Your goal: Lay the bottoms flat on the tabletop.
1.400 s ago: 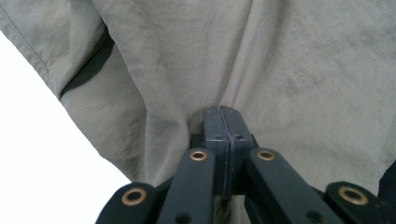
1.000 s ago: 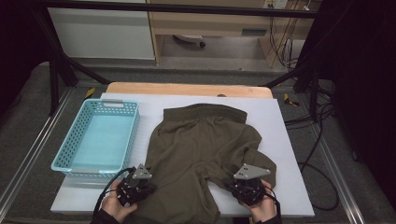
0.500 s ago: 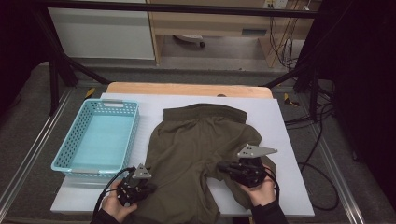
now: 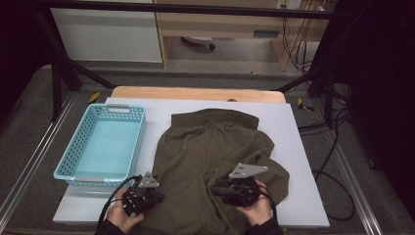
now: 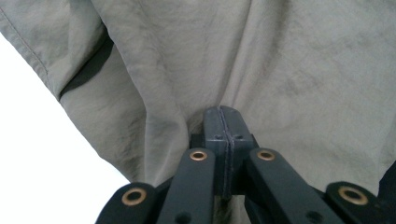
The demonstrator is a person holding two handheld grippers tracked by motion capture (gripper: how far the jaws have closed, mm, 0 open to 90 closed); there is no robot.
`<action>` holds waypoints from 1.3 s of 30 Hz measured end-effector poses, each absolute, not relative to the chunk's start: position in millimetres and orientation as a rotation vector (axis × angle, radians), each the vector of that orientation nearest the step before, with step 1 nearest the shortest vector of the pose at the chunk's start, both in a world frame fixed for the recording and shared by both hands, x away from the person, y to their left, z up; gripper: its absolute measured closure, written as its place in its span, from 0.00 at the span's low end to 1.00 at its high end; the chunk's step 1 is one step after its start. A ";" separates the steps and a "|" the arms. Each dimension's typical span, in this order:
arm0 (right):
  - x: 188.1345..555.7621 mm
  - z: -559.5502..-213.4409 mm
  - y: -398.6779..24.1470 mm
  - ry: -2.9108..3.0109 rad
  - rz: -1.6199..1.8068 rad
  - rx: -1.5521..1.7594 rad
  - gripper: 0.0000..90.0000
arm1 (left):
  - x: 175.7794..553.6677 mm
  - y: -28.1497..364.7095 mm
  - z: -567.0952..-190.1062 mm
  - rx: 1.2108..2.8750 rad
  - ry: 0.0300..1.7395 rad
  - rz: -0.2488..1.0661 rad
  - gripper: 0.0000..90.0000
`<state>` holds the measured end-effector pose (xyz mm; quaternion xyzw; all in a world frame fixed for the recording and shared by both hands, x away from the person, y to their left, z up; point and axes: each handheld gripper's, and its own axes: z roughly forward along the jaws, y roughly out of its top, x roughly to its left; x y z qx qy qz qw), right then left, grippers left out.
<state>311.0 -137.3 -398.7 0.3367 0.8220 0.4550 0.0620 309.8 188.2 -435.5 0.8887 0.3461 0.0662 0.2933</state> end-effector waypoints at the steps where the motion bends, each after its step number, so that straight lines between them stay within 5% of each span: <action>1: 310.7 -396.3 -147.5 2.449 1.370 1.020 0.61 | 309.8 188.2 -435.5 2.367 0.922 0.177 0.99; 7: 317.7 -403.0 -218.8 2.245 1.164 1.181 0.46 | 310.0 188.0 -435.5 2.367 0.924 0.175 0.99; 15: 315.9 -425.2 -285.2 2.160 0.948 1.296 0.47 | 309.9 187.8 -435.5 2.365 0.927 0.176 0.99; 25: 318.8 -448.1 -299.0 2.176 0.876 1.332 0.51 | 310.1 187.7 -435.7 2.364 0.926 0.176 0.99; 33: 333.8 -442.6 -306.3 2.131 0.899 1.326 0.40 | 310.4 187.7 -435.9 2.361 0.928 0.173 0.99; 37: 342.2 -449.3 -302.8 2.201 0.868 1.350 0.58 | 310.4 187.8 -435.9 2.361 0.927 0.173 0.99; 39: 340.0 -447.9 -301.7 2.215 0.900 1.380 0.78 | 310.4 187.8 -436.0 2.359 0.930 0.171 0.99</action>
